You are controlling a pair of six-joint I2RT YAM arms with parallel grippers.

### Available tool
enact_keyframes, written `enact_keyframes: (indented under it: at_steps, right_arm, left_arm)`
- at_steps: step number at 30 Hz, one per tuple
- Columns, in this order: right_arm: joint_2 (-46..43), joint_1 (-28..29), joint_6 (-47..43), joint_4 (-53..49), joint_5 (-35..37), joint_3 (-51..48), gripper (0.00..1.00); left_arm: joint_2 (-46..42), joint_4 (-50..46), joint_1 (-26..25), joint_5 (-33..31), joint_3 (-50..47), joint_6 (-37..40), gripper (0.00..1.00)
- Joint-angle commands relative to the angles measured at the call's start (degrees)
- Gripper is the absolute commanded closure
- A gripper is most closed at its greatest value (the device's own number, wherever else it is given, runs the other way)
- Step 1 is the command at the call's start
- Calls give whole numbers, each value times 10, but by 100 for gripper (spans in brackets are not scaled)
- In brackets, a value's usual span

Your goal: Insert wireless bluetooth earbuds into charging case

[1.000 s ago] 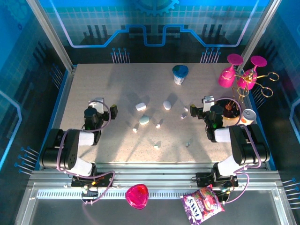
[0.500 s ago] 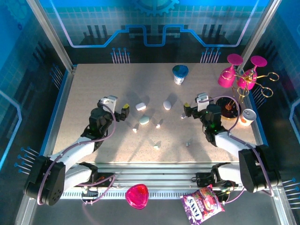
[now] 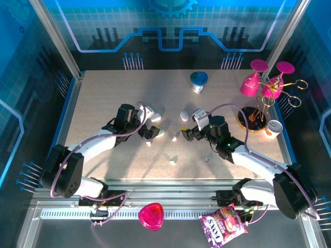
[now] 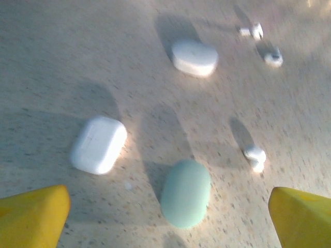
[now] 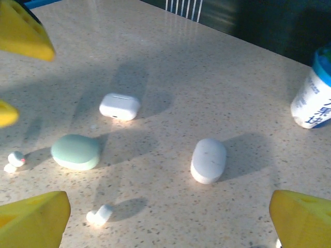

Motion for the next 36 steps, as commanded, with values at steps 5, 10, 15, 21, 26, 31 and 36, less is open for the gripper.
enact_keyframes:
  at_steps: [5, 10, 15, 21, 26, 31, 36]
  right_arm:
    - [-31, 17, 55, -7, -19, -28, 0]
    - [-33, 16, 66, -6, -20, -39, 0]
    - [-39, 17, 74, -10, -13, -47, 0]
    - [-46, 17, 81, -10, -10, -56, 0]
    - [-48, 18, 83, -10, -7, -61, 0]
    - [-50, 18, 84, -10, -4, -61, 0]
    - [-50, 18, 97, -10, 1, -65, 0]
  left_arm:
    - [66, -157, -50, -26, 88, 124, 1]
    - [121, -212, -59, -37, 131, 162, 8]
    - [165, -246, -61, -53, 166, 171, 14]
    - [194, -261, -61, -70, 181, 186, 18]
    - [219, -270, -61, -84, 197, 183, 27]
    - [235, -273, -61, -87, 204, 184, 40]
    - [238, -268, -61, -77, 205, 181, 53]
